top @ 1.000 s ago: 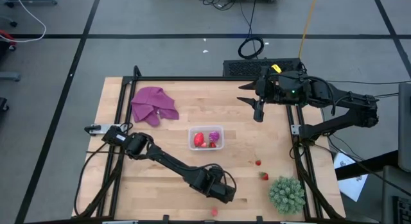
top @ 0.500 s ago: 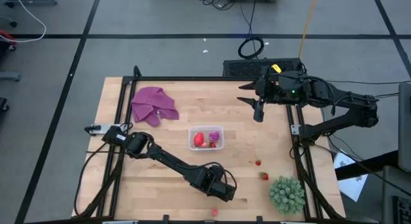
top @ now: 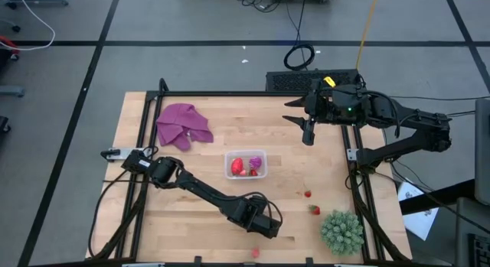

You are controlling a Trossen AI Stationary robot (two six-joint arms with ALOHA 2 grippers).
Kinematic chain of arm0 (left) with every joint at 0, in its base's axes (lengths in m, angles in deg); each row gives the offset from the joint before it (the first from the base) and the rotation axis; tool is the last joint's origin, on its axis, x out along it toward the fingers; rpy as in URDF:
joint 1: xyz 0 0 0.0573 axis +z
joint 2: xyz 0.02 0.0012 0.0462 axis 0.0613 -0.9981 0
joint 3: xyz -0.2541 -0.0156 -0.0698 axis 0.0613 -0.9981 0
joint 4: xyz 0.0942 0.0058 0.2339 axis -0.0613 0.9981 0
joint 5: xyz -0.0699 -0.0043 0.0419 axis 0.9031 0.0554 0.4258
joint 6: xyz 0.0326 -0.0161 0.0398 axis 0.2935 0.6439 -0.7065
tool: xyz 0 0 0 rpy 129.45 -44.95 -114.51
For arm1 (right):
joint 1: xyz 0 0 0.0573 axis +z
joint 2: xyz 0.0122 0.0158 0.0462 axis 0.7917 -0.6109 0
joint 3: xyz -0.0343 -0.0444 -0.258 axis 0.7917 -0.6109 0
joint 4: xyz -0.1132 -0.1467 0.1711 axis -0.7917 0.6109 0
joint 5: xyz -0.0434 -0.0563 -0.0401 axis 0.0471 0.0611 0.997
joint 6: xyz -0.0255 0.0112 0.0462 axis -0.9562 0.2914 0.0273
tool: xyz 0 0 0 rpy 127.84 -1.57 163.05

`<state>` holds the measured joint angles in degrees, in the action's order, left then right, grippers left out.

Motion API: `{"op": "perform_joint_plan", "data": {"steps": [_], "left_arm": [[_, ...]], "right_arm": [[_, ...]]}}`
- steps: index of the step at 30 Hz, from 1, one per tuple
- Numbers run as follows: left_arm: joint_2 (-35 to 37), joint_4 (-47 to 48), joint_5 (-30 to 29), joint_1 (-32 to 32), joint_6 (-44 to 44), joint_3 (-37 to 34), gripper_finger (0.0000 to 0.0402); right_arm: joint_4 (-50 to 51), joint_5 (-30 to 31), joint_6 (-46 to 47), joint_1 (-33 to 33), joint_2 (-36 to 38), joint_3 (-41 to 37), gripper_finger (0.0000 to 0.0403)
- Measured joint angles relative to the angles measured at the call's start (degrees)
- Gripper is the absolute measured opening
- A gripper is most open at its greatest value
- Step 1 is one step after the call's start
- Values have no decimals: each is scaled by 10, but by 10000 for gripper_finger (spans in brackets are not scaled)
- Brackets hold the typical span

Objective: Pick and placing Produce into tupperware
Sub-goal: Put the violet grapes into the transparent bin

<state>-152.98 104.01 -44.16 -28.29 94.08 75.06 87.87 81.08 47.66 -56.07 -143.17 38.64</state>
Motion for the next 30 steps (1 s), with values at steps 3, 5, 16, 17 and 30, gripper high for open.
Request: {"op": "perform_joint_plan", "data": {"steps": [3, 5, 16, 17, 30], "left_arm": [[0, -8, -1, 0, 0, 0, 190], [0, -13, -2, 1, 0, 0, 183], [5, -31, -24, 1, -12, 8, 217], [6, -36, -26, 1, -15, 8, 213], [70, -29, -98, 11, -95, 9, 213]], "right_arm": [[0, 0, 0, 0, 0, 0, 165], [0, 0, 0, 0, 0, 0, 165], [0, 0, 0, 0, 0, 0, 165], [0, 0, 0, 0, 0, 0, 165], [-15, 0, 0, 0, 0, 0, 165]]}}
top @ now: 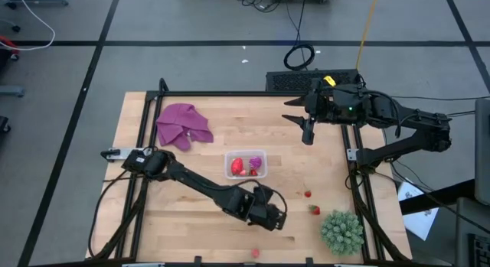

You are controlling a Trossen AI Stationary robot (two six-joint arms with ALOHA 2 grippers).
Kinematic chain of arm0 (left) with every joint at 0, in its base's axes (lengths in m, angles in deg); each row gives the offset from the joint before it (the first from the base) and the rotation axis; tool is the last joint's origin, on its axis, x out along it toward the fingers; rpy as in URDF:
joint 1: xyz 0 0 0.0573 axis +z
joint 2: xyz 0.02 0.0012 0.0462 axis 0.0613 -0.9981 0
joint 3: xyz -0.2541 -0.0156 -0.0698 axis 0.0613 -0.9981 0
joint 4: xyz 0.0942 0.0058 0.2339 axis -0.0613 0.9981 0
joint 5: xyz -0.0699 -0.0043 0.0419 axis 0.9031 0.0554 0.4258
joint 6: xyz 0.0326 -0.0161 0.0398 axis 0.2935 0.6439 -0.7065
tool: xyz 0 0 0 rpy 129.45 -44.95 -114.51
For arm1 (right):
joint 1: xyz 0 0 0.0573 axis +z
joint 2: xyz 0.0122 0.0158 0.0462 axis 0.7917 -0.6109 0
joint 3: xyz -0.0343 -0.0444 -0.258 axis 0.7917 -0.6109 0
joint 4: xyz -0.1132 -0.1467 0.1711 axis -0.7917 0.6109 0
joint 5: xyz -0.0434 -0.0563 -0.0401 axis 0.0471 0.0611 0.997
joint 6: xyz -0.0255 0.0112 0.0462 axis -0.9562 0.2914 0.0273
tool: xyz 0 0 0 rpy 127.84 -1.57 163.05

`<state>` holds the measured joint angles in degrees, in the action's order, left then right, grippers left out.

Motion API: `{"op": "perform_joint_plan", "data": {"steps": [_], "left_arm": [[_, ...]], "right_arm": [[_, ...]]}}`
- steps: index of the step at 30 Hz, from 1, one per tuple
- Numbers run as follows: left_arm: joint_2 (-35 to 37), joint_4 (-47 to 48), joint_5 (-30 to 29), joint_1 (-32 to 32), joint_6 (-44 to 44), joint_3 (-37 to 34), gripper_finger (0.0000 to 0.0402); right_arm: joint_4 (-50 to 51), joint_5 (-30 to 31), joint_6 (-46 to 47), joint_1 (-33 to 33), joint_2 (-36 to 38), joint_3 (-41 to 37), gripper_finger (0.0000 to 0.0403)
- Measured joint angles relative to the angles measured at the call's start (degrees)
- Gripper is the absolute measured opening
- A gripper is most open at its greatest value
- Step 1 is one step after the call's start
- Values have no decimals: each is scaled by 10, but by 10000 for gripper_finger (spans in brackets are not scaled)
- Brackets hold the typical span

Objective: Pick and placing Produce into tupperware
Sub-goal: Put the violet grapes into the transparent bin

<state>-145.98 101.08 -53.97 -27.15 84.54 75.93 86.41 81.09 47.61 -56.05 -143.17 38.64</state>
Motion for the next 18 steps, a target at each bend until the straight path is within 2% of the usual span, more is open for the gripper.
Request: {"op": "perform_joint_plan", "data": {"steps": [7, 11, 18], "left_arm": [[60, 141, -46, 22, -39, 0, 206], [92, 230, -74, 42, -46, 0, 214], [105, 337, -83, 102, -80, 0, 233]], "right_arm": [[-5, 0, -3, 0, 8, 0, 165], [-14, 1, -9, 0, 16, 0, 165], [-27, 0, -9, 0, 30, 0, 165]]}}
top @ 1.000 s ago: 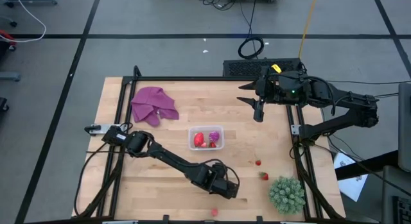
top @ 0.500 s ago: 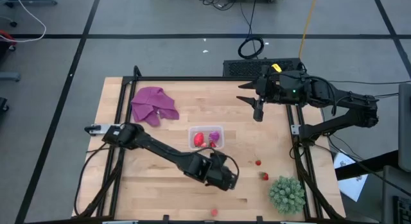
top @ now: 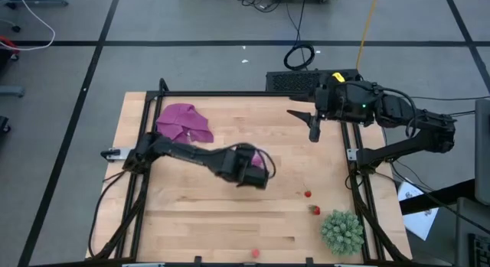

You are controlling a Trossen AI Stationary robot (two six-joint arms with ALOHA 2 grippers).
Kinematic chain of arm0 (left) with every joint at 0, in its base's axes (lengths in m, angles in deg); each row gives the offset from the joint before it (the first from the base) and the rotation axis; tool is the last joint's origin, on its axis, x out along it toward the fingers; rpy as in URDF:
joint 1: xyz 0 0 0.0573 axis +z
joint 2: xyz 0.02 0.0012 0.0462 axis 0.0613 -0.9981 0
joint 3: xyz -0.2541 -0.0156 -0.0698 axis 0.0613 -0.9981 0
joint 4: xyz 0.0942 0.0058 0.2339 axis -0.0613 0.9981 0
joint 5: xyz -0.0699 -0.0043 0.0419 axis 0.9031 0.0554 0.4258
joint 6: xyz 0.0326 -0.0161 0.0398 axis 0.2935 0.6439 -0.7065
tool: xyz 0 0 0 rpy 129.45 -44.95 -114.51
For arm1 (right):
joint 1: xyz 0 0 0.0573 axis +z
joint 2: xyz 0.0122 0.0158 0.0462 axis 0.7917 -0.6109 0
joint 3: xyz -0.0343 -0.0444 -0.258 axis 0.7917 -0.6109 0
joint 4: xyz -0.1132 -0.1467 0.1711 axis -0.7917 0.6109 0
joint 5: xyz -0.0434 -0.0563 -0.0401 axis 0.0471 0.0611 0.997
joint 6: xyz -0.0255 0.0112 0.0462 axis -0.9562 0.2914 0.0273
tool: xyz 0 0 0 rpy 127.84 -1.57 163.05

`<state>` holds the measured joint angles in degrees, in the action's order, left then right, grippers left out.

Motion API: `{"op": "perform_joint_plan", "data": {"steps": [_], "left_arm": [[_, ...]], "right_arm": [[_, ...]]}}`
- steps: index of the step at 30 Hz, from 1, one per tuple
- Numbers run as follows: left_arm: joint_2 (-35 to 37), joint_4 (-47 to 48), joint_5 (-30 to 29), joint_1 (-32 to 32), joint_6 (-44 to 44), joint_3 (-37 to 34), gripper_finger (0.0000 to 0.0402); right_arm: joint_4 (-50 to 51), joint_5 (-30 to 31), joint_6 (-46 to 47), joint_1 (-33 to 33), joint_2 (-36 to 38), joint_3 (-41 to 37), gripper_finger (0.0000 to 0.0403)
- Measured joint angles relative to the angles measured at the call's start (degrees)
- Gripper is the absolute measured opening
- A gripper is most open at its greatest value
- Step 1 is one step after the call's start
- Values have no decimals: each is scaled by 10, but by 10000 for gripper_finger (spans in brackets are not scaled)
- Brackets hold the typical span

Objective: Pick and placing Produce into tupperware
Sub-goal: Put the violet grapes into the transparent bin

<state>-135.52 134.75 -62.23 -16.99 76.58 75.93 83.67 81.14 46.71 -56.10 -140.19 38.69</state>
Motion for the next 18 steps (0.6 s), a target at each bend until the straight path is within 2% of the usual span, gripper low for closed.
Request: {"op": "perform_joint_plan", "data": {"steps": [7, 12, 15, 18], "left_arm": [[-6, -1, 28, 63, -67, -12, 234], [-7, -33, 80, 89, -76, -77, 234], [-7, -91, 116, 90, -69, -133, 234], [-8, -112, 118, 88, -65, -161, 233]], "right_arm": [[3, 0, 1, 0, 4, 0, 165], [19, 0, 0, 0, 4, 0, 165], [16, 0, -5, 0, 4, 0, 165], [11, 0, -16, 0, 4, 0, 165]]}}
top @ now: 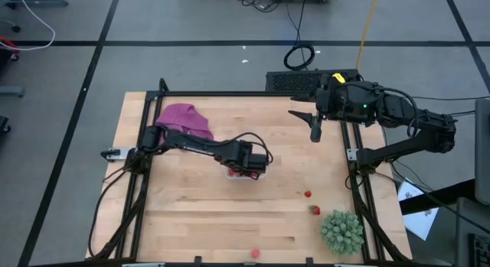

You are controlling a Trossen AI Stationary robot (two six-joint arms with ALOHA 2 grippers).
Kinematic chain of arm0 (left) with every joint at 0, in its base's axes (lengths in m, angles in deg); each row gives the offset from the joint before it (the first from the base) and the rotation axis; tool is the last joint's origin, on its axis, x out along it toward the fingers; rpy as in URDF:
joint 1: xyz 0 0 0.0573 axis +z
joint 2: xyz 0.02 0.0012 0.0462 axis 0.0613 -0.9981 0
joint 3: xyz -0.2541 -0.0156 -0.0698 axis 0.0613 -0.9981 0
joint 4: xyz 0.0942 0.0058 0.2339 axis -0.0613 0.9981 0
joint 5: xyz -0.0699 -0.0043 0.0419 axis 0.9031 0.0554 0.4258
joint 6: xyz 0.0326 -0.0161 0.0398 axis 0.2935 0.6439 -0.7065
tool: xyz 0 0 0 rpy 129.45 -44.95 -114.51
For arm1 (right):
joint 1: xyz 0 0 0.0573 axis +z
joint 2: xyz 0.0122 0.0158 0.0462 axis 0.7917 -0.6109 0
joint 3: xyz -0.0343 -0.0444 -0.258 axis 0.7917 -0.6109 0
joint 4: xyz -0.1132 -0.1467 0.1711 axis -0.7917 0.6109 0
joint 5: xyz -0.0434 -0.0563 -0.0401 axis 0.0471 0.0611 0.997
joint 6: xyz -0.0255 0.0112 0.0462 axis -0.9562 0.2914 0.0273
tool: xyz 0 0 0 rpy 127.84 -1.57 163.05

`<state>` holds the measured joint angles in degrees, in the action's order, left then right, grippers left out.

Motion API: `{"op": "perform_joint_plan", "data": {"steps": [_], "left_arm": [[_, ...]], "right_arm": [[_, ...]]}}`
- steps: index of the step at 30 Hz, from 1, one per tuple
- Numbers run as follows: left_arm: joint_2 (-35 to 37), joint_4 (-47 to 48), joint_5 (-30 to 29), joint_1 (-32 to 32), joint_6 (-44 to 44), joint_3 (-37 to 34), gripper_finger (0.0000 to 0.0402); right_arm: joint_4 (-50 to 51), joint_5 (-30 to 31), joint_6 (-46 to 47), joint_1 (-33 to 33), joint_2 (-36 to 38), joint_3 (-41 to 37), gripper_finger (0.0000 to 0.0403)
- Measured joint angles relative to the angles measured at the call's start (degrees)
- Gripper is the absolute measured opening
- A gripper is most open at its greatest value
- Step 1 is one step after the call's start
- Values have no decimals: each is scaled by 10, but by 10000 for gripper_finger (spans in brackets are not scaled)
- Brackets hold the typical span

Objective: Pick and placing Produce into tupperware
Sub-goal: Put the violet grapes into the transparent bin, then put the pink peach into the transparent bin

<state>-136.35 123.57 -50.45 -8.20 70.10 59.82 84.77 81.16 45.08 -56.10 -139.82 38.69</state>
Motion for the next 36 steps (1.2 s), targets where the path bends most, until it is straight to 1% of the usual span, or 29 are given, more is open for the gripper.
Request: {"op": "perform_joint_plan", "data": {"steps": [7, 14, 18, 25, 30, 33, 36], "left_arm": [[1, -22, -16, -1, -1, -8, 232], [1, -48, -17, 2, -14, -8, 235], [1, -60, -17, 3, -14, -8, 249], [1, -59, -17, 2, -17, -8, 290], [10, -57, -21, 2, -35, -4, 307], [28, -51, -38, 2, -48, 10, 310], [61, -61, -50, -3, -50, 19, 310]], "right_arm": [[-13, 0, -7, 0, 0, 0, 165], [-12, 0, -9, 0, -1, 0, 165], [-9, 0, -5, 0, -1, 0, 165], [-7, 0, -4, 0, -1, 0, 165], [-7, 0, -4, 0, -1, 0, 165], [-7, 0, -4, 0, -1, 0, 165], [-6, 0, -5, 0, -3, 0, 165]]}}
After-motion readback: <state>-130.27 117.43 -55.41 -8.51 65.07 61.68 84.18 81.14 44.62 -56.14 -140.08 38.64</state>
